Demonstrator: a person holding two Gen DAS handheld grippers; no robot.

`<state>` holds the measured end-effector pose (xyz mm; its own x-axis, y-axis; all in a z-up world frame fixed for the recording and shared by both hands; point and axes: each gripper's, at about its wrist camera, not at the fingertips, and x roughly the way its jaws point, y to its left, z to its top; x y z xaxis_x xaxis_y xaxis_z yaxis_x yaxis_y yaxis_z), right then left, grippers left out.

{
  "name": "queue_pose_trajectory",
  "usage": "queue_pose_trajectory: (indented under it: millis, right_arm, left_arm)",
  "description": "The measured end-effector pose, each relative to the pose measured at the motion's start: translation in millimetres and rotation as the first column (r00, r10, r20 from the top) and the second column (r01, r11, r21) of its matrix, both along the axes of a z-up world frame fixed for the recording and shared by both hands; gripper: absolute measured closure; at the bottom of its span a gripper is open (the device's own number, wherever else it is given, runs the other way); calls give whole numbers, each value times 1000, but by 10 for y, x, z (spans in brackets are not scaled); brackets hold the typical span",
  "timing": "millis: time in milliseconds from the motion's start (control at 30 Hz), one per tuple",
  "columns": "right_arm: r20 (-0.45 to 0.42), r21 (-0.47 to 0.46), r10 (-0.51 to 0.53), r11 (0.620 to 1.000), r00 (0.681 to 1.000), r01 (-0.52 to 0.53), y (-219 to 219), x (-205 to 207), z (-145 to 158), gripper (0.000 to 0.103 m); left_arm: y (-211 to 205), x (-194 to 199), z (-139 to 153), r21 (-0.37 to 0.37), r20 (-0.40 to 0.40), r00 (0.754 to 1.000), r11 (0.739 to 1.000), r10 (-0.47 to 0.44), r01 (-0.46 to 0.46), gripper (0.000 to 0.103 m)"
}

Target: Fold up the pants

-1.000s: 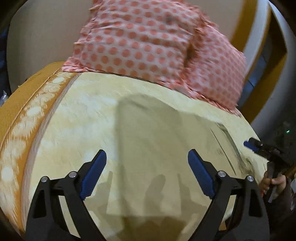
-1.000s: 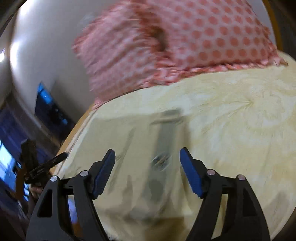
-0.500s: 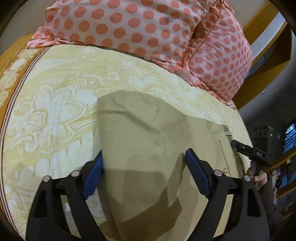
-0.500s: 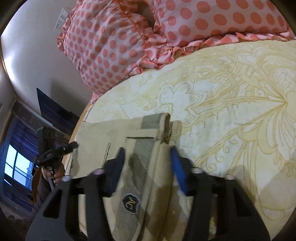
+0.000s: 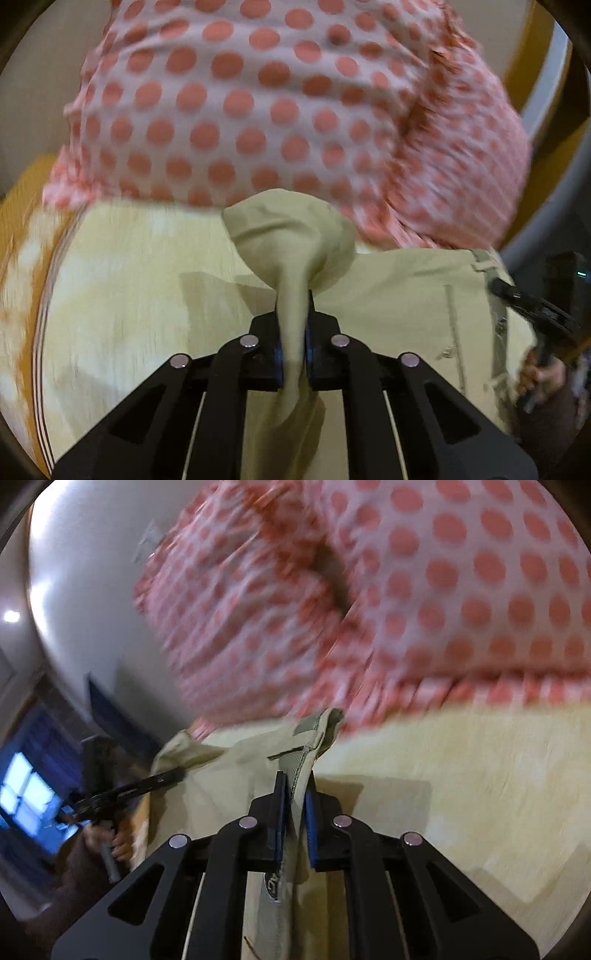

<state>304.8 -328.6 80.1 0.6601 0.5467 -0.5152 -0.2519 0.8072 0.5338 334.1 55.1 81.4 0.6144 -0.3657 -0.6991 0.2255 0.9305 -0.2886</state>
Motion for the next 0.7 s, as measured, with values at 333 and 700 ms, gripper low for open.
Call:
queue_pose_trajectory:
  millis: [333,700]
  right_arm:
    - [-78,76,75,995,994,-70,15,-468,-102,39]
    - [-183,185,-39,980,982,74,114,-901,-311,44]
  left_arm:
    - [-79,-578,157,193,150,989,981,-7,-23,44]
    - [-666,-1014,-255,267,-32,989,953,-141,144,32]
